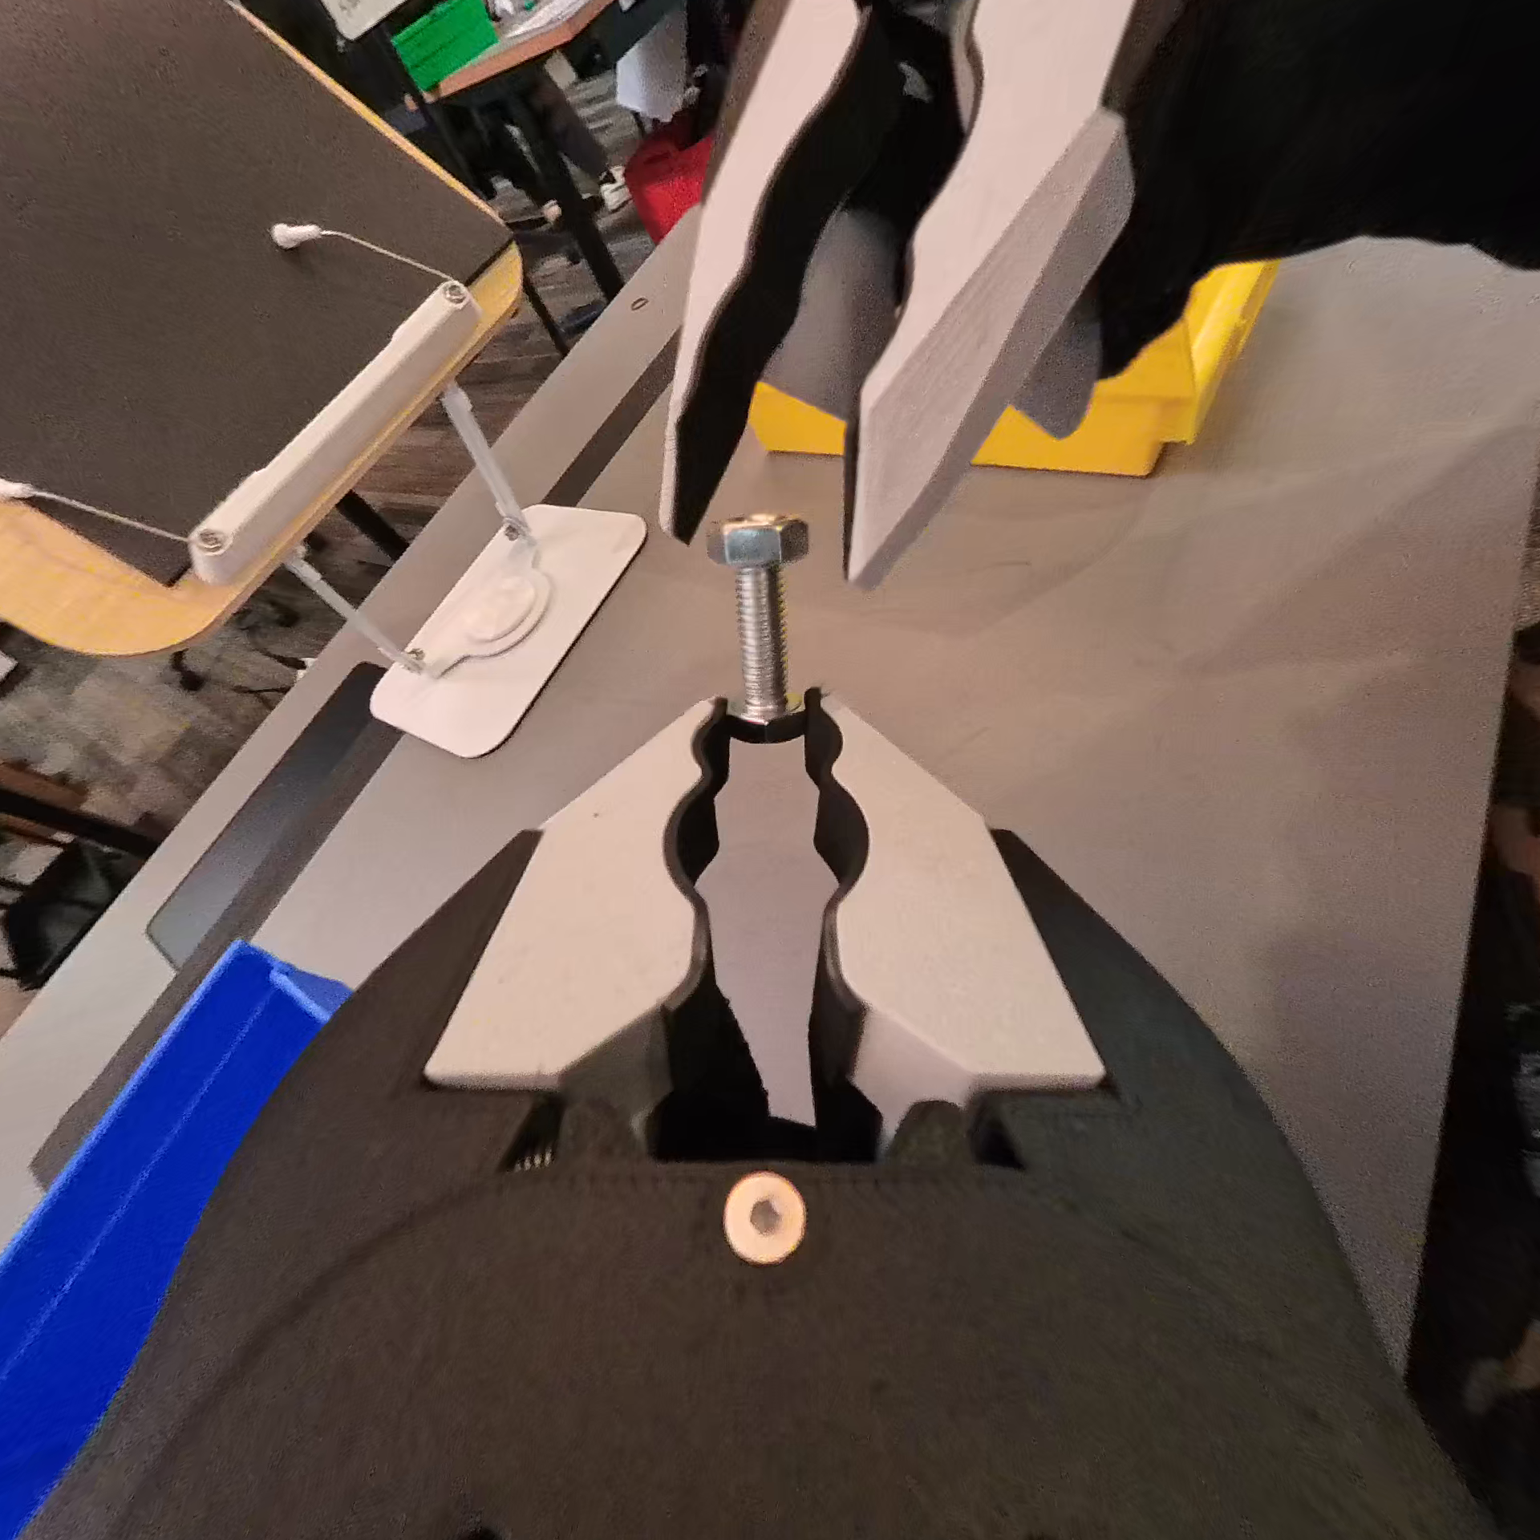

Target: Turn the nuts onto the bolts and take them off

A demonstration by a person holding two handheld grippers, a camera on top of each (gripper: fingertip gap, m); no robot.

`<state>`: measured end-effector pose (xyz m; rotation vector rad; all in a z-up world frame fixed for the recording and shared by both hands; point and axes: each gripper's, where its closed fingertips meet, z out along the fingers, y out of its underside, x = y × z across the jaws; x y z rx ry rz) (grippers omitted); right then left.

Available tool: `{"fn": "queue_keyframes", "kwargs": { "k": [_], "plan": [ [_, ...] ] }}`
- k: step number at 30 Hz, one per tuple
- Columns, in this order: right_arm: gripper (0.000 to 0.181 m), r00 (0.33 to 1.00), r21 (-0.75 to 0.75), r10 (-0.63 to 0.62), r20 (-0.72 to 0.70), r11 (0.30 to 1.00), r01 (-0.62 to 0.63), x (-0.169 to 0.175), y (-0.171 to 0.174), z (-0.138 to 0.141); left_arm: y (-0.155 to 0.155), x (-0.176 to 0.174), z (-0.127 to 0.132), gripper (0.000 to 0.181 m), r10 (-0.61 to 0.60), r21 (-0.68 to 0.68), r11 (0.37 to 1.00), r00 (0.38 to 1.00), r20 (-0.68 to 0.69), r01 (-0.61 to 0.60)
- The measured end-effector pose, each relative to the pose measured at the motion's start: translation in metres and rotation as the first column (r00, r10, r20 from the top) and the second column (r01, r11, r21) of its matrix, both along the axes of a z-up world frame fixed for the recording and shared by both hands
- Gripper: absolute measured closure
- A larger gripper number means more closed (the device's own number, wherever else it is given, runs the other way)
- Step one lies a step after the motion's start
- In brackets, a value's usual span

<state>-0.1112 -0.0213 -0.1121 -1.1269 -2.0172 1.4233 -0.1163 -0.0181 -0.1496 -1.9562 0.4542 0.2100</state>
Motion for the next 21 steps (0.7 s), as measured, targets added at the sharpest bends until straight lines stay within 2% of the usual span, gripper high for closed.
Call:
{"fn": "queue_keyframes", "kwargs": {
  "k": [4,7,9,15,21],
  "plan": [
    [0.152,0.991,-0.274,-0.064,0.121,0.957,0.095,-0.003,0.000,-0.003,0.003,-0.008,-0.004,0.165,0.069,-0.005,0.998,0.992,-0.102,-0.070],
    [0.157,0.981,-0.347,-0.080,0.177,0.928,0.138,-0.005,0.001,-0.011,0.004,-0.011,-0.007,0.165,0.104,-0.015,0.994,0.980,-0.171,-0.109],
    [0.162,0.979,-0.353,-0.079,0.187,0.925,0.142,-0.006,0.001,-0.015,0.004,-0.012,-0.008,0.165,0.118,-0.017,0.992,0.975,-0.186,-0.123],
    [0.164,0.983,-0.313,-0.075,0.166,0.942,0.124,-0.007,0.003,-0.016,0.005,-0.011,-0.009,0.165,0.113,-0.031,0.992,0.968,-0.224,-0.123],
    [0.164,0.990,-0.094,0.022,0.143,0.996,-0.008,0.001,-0.001,-0.020,0.001,-0.004,-0.014,0.165,0.040,-0.090,0.994,0.982,-0.184,-0.058]
  ]
}}
